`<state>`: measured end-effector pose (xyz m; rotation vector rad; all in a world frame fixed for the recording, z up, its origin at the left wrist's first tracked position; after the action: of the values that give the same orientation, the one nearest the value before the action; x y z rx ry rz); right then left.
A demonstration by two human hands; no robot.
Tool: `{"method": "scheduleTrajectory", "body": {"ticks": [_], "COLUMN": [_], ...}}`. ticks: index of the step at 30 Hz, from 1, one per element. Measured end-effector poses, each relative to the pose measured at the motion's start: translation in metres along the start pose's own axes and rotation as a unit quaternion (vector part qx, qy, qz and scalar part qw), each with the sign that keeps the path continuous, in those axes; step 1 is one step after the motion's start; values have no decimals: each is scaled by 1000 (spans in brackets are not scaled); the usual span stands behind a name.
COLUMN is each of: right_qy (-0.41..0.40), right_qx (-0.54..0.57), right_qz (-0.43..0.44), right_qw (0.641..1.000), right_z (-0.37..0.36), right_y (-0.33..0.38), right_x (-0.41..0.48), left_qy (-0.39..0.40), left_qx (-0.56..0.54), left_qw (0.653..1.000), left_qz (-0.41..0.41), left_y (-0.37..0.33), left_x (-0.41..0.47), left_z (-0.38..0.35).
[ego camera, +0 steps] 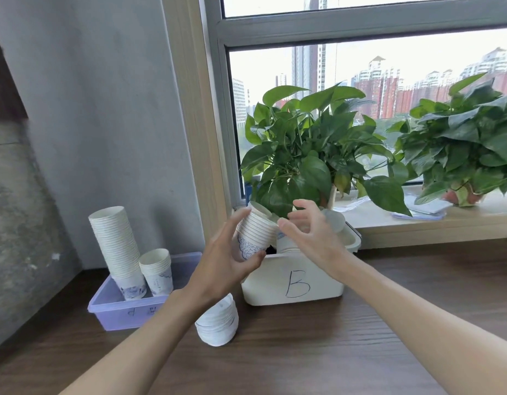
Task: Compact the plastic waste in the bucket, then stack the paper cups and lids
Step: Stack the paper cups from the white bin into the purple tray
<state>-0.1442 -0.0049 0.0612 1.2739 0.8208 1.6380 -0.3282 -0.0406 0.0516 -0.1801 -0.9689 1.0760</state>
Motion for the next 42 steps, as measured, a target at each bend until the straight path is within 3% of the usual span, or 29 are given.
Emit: {"method": "scheduleTrajectory", "body": {"ticks": [4,9,19,27,35,42], "right_qy": [9,38,56,10,-41,73], "right_qx": [-143,-235,-335,-263,-35,-5], "right_qz": [-57,-65,-88,-68,-34,51], "right_qw": [988,969,936,962,998,996], "right_z": [11,0,-15,-12,8,-14], "right_y": [-33,-46,-51,-47,-22,25], "right_x": [6,17,37,38,36,26], "left_qy": [8,11,18,14,5,20], "left_qx": [26,30,20,15,40,91], "left_qw": [1000,999,1000,1000,999,996], "left_qz": [0,-2,-6,-11,8,-16], "left_y": [6,10,15,18,26,17], "left_x": [2,5,5,3,4,6], "left_z": [-3,-6,-6,-2,13,28]}}
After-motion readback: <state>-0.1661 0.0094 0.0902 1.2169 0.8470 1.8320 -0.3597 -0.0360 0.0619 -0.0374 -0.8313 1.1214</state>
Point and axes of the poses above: each hand's wrist, its own x-axis towards the middle knuckle, its own z-axis out of the back of the hand, y = z × x, the point moved 8 cm from there along x, towards the middle knuckle, and after that the axes turned 7 degrees about x, right-handed, at the moved point
